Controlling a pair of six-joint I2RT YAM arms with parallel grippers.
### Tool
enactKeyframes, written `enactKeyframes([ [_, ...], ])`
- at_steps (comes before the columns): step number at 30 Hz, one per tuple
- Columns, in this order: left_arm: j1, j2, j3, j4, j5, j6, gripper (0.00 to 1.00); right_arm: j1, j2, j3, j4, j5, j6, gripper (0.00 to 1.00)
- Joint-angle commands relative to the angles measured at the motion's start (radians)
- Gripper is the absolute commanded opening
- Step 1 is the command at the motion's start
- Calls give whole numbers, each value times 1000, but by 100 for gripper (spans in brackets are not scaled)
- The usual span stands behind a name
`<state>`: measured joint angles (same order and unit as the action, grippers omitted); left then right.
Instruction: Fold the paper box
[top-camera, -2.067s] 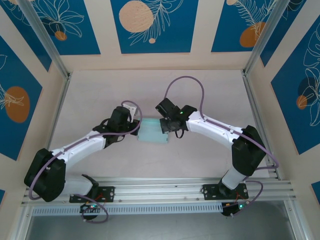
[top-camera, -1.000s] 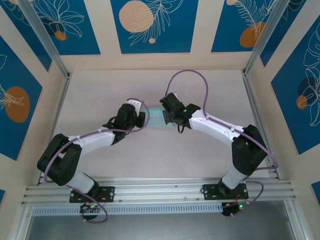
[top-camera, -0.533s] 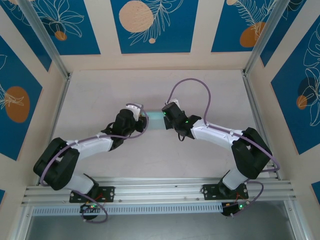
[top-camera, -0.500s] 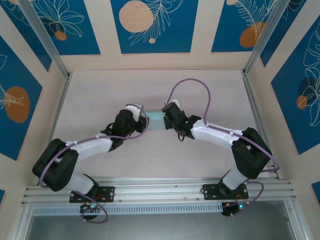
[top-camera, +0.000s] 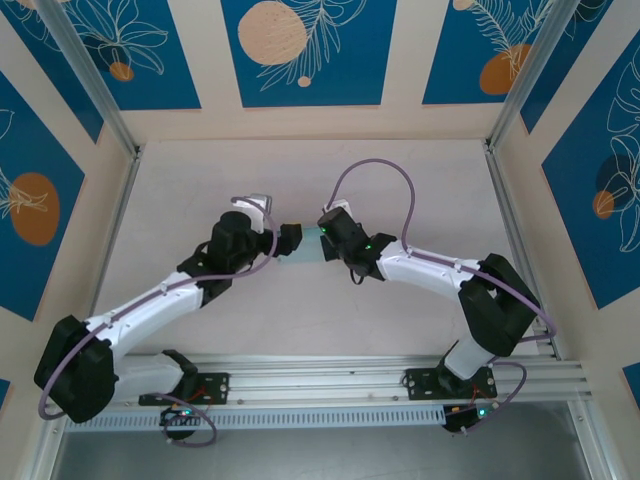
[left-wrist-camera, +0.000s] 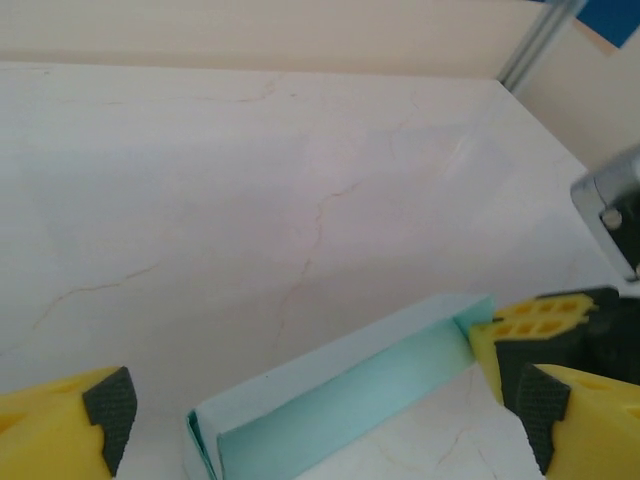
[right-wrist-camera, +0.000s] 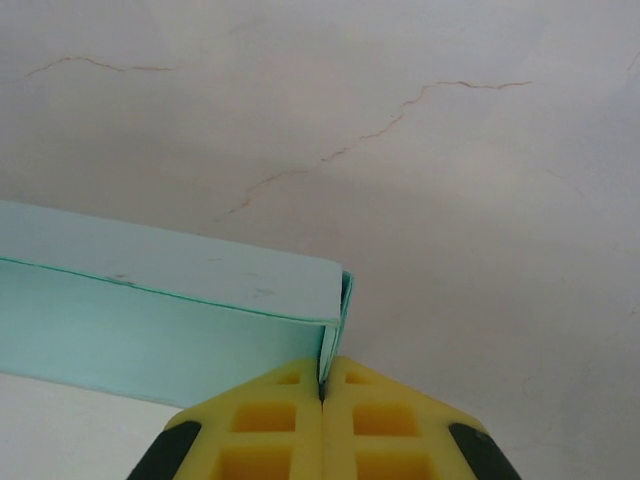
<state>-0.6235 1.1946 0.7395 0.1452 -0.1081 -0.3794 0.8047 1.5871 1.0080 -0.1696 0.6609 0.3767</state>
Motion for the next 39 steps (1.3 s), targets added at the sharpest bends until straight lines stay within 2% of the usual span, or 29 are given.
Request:
enactKeyframes([
  [1,22,13,58,-132,-78,-63,100,10,19,14,-12,8,3,0],
  [8,72,152,95,-99,27,-121,100,18,30,21,-16,12,4,0],
  [12,85,200,94,-87,47,-128,97,21,33,26,-21,11,5,0],
  [30,99,254,-82,72,90,-248,62,25,34,37,-38,13,14,0],
  [33,99,249,-107,95,91,-273,52,27,36,40,-37,14,15,0],
  [39,100,249,-120,97,93,-297,49,27,42,40,-34,14,21,0],
])
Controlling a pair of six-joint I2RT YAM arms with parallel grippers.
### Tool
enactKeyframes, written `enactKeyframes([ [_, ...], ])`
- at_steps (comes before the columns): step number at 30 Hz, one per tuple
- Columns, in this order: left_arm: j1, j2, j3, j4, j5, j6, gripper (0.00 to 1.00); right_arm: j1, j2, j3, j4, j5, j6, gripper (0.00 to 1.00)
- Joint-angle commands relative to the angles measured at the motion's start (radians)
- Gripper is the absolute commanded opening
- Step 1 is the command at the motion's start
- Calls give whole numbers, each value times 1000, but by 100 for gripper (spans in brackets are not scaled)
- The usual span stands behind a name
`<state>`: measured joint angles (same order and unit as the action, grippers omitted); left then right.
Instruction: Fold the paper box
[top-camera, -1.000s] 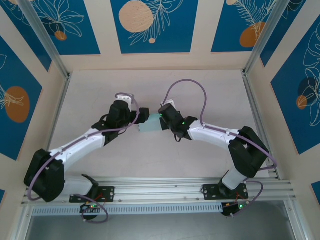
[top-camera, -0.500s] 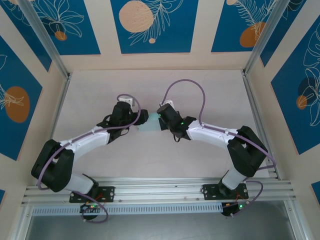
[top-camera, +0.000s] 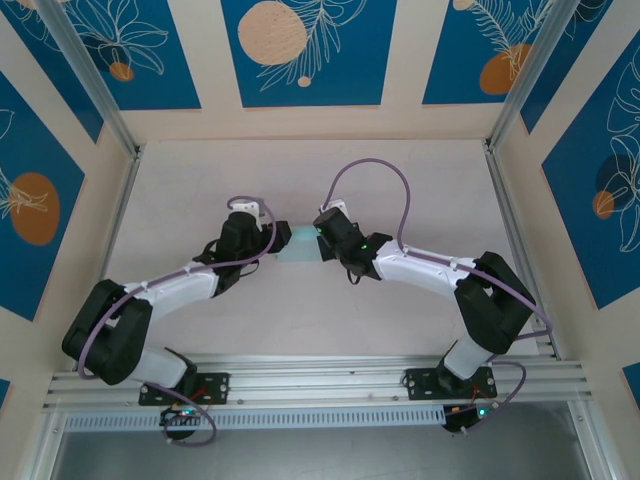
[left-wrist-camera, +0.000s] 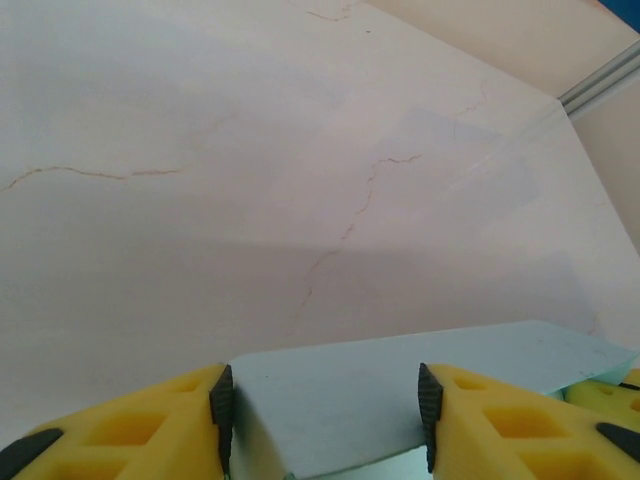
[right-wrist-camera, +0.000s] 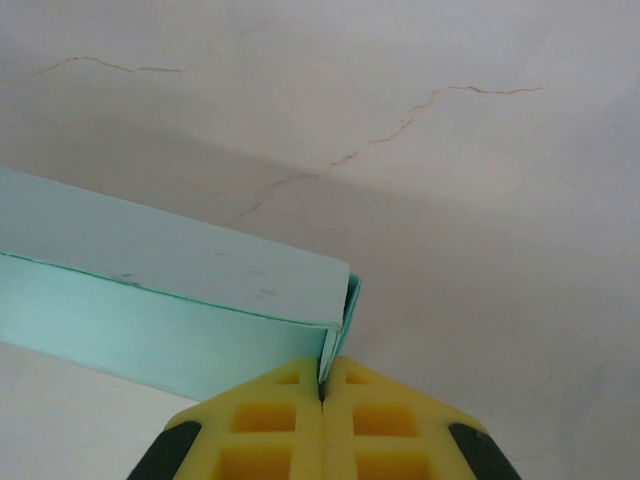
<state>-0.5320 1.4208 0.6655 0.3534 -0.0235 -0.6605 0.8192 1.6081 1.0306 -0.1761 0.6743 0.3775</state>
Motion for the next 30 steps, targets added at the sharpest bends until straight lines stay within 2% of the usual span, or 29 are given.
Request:
enactKeyframes([
  [1,7,20,-51,-111,5,-19,49,13,20,17,-28,1,22,0],
  [5,12,2,-71,-93,21,-54,49,13,22,16,-25,1,26,0],
  [7,16,-16,-75,-89,33,-71,55,13,24,17,-24,0,25,0],
  [12,56,-88,-77,-94,72,-94,58,14,26,18,-22,-2,23,0],
  [17,97,-153,-41,-167,105,-44,59,14,27,23,-21,-2,22,0],
  [22,99,-180,-20,-232,111,1,52,17,33,29,-20,-4,21,0],
  [25,99,-182,-26,-225,137,4,48,21,39,32,-22,-4,22,0],
  [30,99,-175,-26,-192,193,-7,37,21,45,40,-26,0,21,0],
])
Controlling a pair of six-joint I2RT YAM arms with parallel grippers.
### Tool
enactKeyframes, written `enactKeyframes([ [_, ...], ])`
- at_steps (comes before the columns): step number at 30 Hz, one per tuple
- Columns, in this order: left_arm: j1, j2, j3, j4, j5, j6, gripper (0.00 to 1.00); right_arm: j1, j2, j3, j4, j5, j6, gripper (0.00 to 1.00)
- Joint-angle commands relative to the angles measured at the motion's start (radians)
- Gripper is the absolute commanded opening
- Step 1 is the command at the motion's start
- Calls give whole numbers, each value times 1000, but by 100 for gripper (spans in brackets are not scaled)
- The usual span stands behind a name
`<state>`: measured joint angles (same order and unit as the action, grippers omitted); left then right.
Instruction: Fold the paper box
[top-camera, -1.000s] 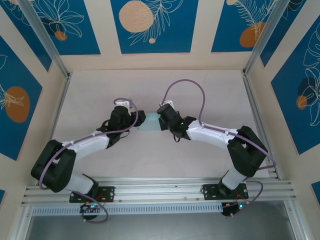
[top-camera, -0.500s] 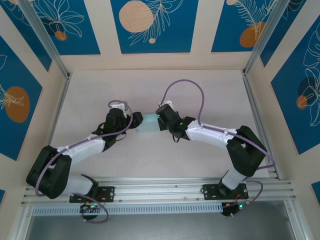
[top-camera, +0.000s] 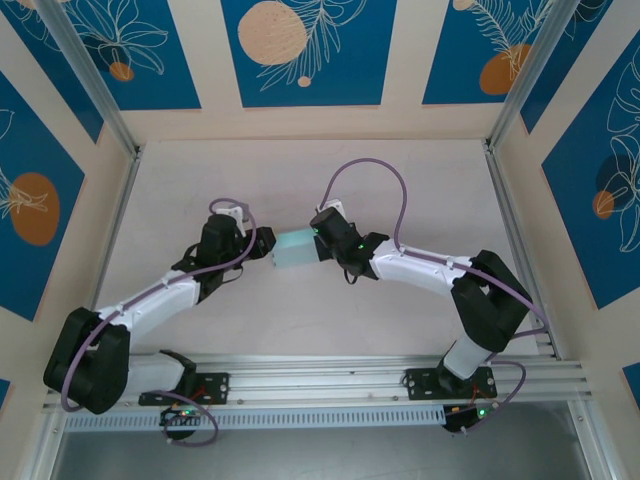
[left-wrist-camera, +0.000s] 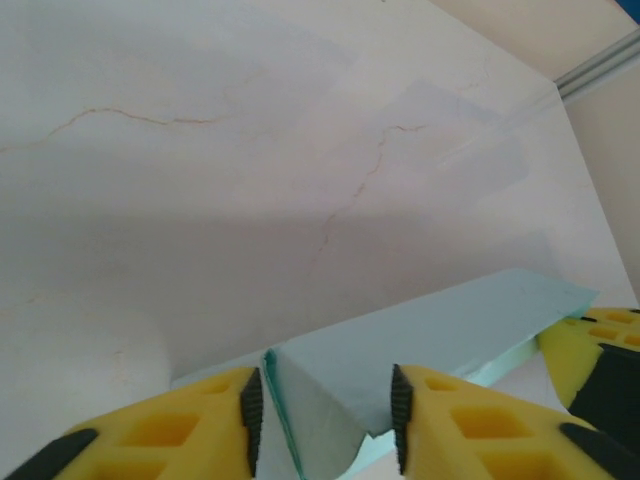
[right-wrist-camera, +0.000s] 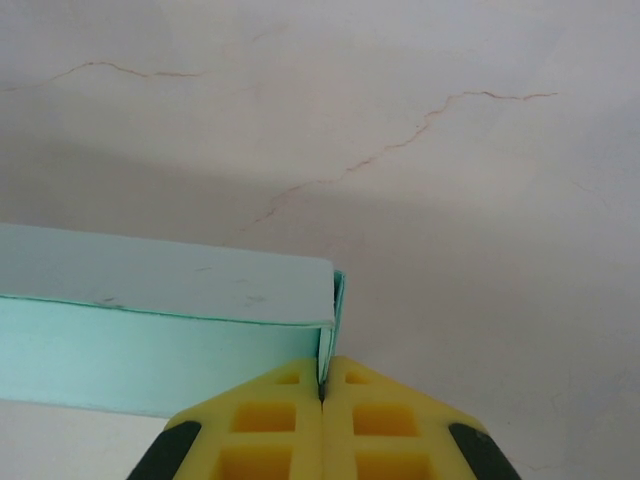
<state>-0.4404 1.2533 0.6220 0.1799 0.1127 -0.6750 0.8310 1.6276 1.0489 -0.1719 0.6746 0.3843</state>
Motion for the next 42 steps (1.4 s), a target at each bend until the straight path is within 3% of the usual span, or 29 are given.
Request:
enactKeyframes([
  [1,8,-6,16,-15,60,3,36,9,26,22,-29,-1,14,0],
  [17,8,-11,-111,75,45,-94,6,10,36,23,-29,2,18,0],
  [42,7,3,-213,26,44,-67,4,23,47,28,-31,3,-2,0],
])
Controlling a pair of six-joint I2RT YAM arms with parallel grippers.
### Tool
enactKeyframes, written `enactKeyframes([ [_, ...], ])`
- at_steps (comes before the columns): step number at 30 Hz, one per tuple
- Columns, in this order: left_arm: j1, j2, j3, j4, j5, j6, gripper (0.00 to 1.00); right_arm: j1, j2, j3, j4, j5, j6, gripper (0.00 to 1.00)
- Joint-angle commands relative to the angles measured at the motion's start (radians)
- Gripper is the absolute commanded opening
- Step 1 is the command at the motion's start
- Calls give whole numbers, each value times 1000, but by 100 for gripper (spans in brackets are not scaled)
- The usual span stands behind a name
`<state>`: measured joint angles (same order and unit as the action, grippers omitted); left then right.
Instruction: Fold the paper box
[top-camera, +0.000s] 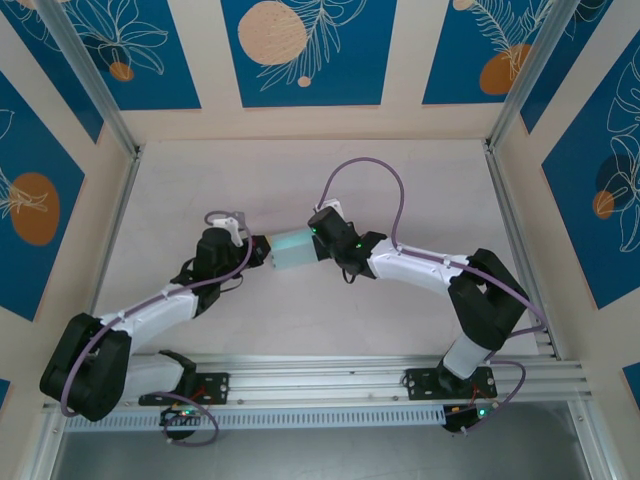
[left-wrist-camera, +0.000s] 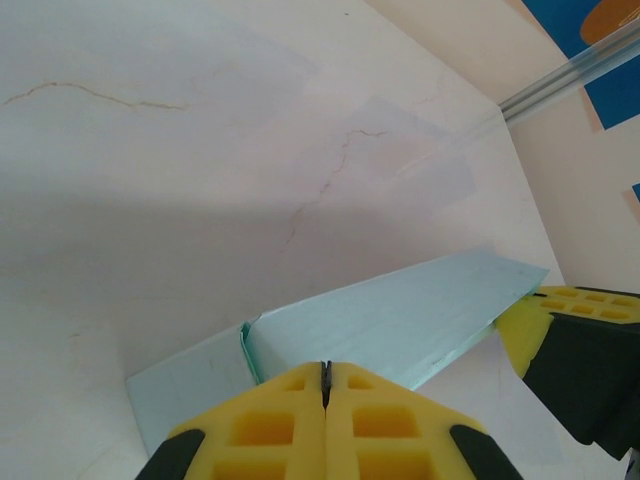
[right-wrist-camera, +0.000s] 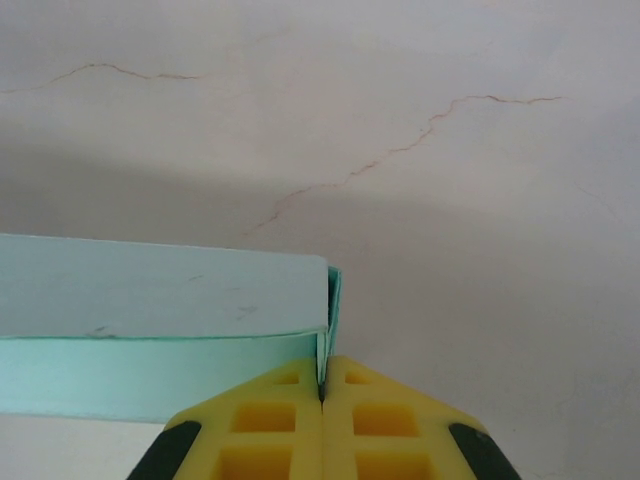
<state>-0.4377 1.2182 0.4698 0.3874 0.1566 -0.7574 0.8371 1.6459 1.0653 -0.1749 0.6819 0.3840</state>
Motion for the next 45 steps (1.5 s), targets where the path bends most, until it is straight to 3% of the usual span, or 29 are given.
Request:
enactKeyframes([
  [1,4,39,-60,-180,0,17,4,21,30,10,-29,4,-11,0],
  [2,4,38,-58,-179,3,19,4,23,31,10,-31,12,-20,0],
  [13,2,35,-13,-187,-10,43,4,29,-47,24,-82,-43,-36,44],
  [24,-12,59,-7,-173,-15,43,4,25,-163,41,-109,-190,-6,64],
  [30,-16,60,-11,-174,-20,44,3,-48,-191,81,-161,-268,113,66],
  [38,-21,60,-13,-174,-29,43,3,-223,-119,98,-149,-558,258,61],
  [45,-22,61,-16,-173,-37,42,3,-282,-53,55,-92,-710,291,58],
])
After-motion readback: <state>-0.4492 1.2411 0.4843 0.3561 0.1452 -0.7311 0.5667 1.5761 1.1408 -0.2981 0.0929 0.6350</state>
